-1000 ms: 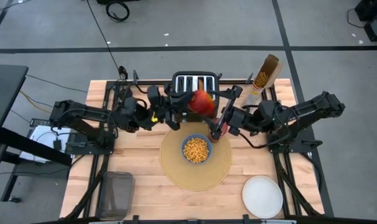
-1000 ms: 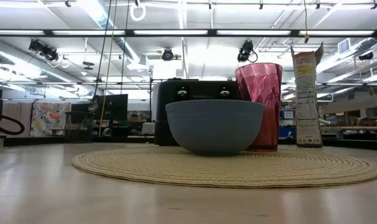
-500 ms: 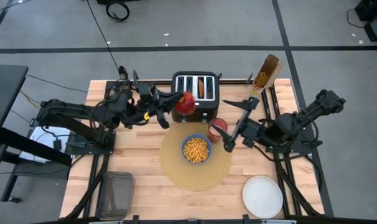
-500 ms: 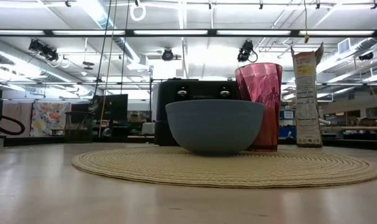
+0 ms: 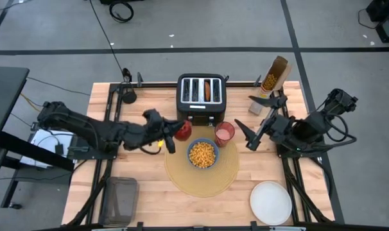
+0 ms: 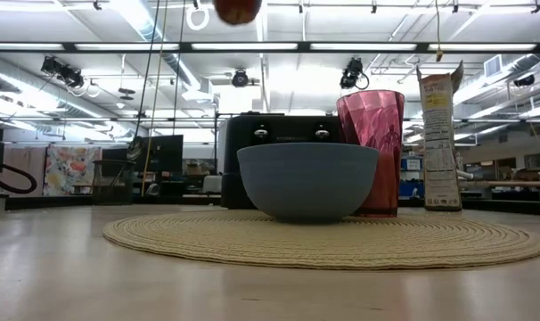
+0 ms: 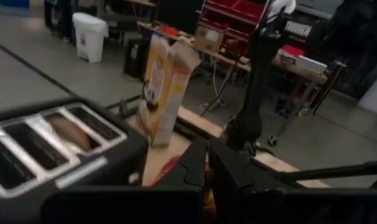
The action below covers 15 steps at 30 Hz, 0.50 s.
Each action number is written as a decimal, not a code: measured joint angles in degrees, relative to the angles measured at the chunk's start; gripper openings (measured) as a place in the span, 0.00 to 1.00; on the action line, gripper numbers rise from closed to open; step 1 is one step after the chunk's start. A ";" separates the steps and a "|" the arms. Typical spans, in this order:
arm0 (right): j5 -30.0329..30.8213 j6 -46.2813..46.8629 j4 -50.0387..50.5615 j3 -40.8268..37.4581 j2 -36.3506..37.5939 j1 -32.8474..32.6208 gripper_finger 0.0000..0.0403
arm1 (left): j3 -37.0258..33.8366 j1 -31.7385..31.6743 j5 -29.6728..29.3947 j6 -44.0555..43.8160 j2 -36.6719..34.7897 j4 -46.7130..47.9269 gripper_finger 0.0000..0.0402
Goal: Arrange a breakfast setting
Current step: Put the apple on the yellow tablemat
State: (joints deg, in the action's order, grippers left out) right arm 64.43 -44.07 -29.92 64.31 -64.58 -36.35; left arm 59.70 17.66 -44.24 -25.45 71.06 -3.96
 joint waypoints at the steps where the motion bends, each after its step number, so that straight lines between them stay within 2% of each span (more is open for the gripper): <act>1: 0.55 0.00 0.02 0.00 0.14 -0.15 0.99 | -1.64 0.57 -0.60 -0.96 -0.01 -1.20 0.04; 6: 3.50 0.00 0.03 0.00 0.20 -0.31 0.99 | -10.38 2.70 -2.40 -2.37 0.23 -8.21 0.04; 10: 5.53 0.02 0.01 0.00 0.16 -0.31 0.99 | -15.49 3.57 -5.43 -2.89 0.17 -8.98 0.04; 15: 7.14 0.02 0.01 0.00 0.14 -0.30 0.99 | -20.52 0.71 -5.67 -6.82 0.88 -10.10 0.04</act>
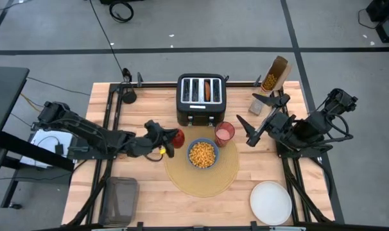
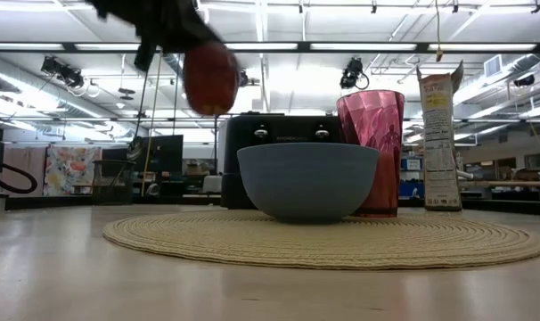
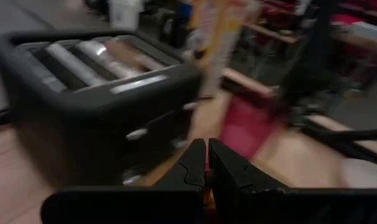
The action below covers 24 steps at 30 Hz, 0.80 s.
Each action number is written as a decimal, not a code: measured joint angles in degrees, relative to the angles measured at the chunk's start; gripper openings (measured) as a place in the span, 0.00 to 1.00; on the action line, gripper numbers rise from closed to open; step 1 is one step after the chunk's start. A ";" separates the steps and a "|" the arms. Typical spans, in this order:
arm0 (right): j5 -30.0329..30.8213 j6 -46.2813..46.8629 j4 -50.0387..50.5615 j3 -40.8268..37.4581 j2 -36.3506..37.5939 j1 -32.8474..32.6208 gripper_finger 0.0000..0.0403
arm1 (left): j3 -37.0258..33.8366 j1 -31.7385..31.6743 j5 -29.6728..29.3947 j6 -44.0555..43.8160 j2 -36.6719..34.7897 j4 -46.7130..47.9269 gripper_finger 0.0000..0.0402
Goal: Arrange a breakfast setting
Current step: Put the apple on the yellow tablemat
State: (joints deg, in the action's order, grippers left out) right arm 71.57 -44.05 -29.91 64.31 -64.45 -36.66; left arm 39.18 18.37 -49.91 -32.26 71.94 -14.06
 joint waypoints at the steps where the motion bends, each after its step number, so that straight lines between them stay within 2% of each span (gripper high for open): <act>1: 0.00 0.00 0.00 0.00 0.00 0.02 0.99 | -1.26 -0.83 0.09 -0.22 0.25 -1.05 0.04; 8: 0.89 0.00 0.00 0.00 -0.04 0.02 0.99 | -8.20 -7.43 4.73 -0.14 2.69 -11.39 0.04; 14: 2.57 0.00 0.00 0.00 -0.04 0.02 0.99 | -9.31 -11.71 10.70 -0.10 9.34 -18.46 0.04; 24: 3.62 0.00 0.00 0.00 -0.04 0.02 0.99 | -9.29 -12.85 11.81 -2.00 19.82 -27.71 0.04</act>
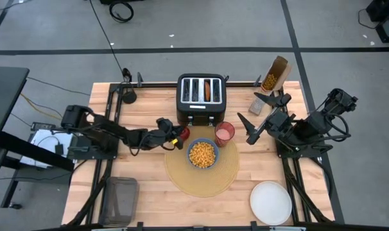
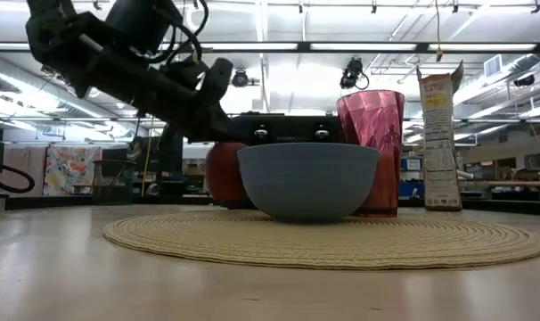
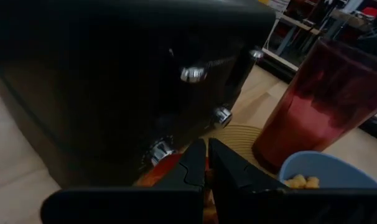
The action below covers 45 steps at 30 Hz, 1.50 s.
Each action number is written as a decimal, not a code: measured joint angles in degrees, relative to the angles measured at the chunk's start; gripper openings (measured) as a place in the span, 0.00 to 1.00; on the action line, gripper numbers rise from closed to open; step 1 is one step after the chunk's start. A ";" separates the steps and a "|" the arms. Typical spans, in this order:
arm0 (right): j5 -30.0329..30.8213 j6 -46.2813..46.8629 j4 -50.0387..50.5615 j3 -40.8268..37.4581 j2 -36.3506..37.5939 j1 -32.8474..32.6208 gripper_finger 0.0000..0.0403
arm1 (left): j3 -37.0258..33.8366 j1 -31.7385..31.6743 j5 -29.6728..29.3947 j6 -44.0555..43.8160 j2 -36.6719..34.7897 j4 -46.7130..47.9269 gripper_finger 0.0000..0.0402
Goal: Arrange a breakfast setting
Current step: Put the apple on the yellow tablemat
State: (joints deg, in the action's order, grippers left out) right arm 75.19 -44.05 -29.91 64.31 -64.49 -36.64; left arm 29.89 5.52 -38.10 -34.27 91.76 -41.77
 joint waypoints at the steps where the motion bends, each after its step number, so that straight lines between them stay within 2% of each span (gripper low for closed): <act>1: -0.02 -0.02 0.00 0.00 0.00 0.00 0.99 | 0.02 0.00 0.04 0.00 0.88 -0.68 0.04; 12: 0.20 -0.02 0.00 0.00 0.00 0.02 0.99 | 0.11 0.00 0.41 -1.35 3.85 -2.02 0.06; 25: 0.22 -0.02 0.00 0.00 0.00 0.02 0.99 | 0.16 -0.37 0.02 -2.87 3.25 0.98 0.21; 36: 0.22 -0.02 0.00 0.00 0.00 0.02 0.99 | 0.11 -0.55 0.83 -4.06 2.92 1.00 0.38; 45: 0.60 -0.02 0.01 0.00 -0.02 0.02 0.99 | 0.06 -0.52 1.88 -4.06 1.18 1.58 0.45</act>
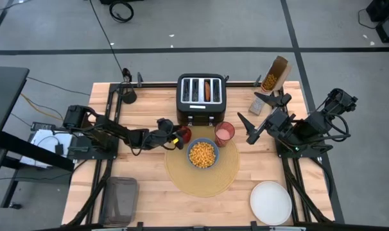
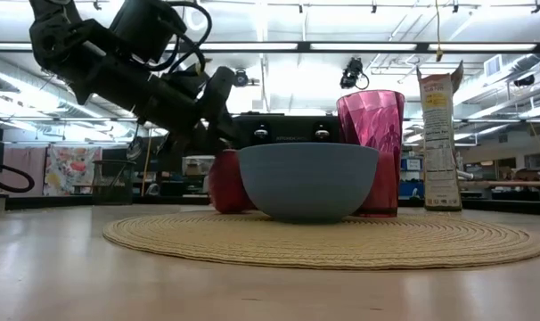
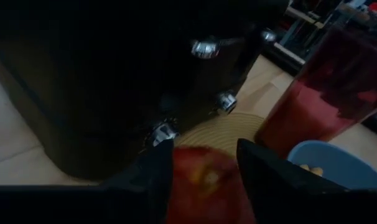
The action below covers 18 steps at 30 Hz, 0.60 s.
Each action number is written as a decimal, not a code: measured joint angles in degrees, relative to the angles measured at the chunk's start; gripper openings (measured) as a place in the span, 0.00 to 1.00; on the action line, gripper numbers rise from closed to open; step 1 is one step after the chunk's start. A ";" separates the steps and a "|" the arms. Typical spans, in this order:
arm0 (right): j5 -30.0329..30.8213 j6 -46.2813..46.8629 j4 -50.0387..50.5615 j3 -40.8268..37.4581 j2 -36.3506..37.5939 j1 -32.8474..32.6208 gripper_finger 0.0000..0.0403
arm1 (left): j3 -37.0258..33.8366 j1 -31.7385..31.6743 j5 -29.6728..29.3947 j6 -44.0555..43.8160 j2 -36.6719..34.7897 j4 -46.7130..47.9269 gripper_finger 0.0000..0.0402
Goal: Arrange a breakfast setting
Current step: Put the apple on the yellow tablemat
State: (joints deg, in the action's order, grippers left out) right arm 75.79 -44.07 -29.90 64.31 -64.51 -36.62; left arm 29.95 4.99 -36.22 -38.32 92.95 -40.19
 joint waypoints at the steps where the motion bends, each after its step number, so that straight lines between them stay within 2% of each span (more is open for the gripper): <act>1: 0.20 0.00 0.00 0.00 0.00 0.00 0.99 | -0.02 0.00 0.31 0.04 -0.02 0.16 0.46; 18: 1.31 0.00 0.01 0.00 0.00 0.00 0.99 | 0.00 0.00 3.33 1.46 -0.83 -0.30 0.46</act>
State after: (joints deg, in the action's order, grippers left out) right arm 77.10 -44.07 -29.89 64.31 -64.51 -36.62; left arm 29.95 4.99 -32.88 -36.86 92.12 -40.49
